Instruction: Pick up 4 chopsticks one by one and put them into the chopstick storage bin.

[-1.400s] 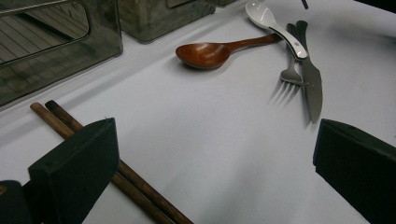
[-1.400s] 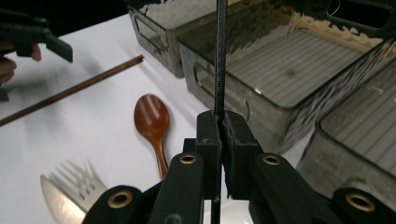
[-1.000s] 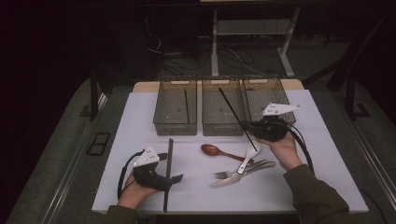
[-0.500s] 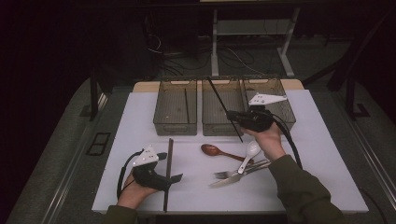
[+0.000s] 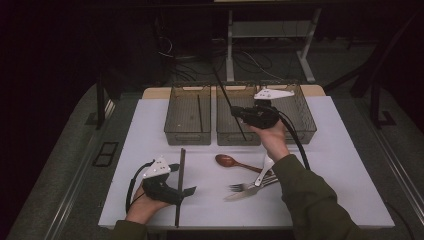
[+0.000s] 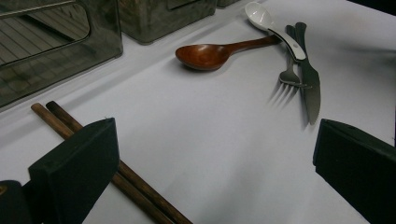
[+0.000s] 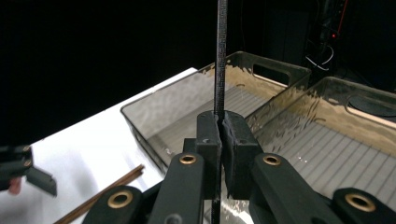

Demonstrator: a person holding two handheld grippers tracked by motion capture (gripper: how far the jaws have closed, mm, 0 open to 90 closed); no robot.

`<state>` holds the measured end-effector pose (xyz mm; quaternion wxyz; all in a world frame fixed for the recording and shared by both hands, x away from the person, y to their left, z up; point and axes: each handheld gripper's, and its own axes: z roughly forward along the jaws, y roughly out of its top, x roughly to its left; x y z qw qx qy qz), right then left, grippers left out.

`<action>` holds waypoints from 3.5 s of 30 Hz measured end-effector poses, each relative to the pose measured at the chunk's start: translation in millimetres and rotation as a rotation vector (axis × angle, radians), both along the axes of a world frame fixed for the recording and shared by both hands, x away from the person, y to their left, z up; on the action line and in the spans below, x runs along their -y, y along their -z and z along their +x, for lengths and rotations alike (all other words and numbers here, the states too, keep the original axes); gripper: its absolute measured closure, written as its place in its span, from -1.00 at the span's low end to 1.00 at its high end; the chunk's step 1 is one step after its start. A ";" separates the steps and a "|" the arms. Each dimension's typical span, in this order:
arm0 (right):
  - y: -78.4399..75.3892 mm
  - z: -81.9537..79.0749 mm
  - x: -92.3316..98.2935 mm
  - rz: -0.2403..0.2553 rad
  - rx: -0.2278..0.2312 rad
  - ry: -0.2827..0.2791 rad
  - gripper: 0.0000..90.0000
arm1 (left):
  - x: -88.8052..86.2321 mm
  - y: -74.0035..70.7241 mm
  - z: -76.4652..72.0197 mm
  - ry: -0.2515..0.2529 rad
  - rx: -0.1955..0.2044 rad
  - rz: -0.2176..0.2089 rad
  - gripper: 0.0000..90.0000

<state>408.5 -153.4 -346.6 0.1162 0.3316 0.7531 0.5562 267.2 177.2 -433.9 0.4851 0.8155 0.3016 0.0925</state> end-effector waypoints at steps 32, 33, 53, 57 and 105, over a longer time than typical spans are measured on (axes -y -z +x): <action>1.1 56.0 -104.1 0.004 -0.063 -0.024 0.90 | 4.8 -0.3 0.5 0.025 -0.003 -0.003 -1.00; 1.9 57.5 -106.0 0.001 -0.066 -0.025 0.90 | 4.6 -0.4 0.6 0.026 -0.002 -0.004 -1.00; 37.3 77.3 -123.7 -0.115 -0.212 0.028 0.90 | 5.6 -0.6 1.1 0.033 -0.008 -0.002 -1.00; 39.6 79.0 -129.3 -0.164 -0.241 0.027 0.89 | 5.8 -0.4 1.1 0.032 -0.007 -0.006 -1.00; 2.5 21.6 -45.8 -0.179 -0.124 -0.126 -0.34 | 7.4 2.1 1.7 0.021 -0.016 0.021 -1.00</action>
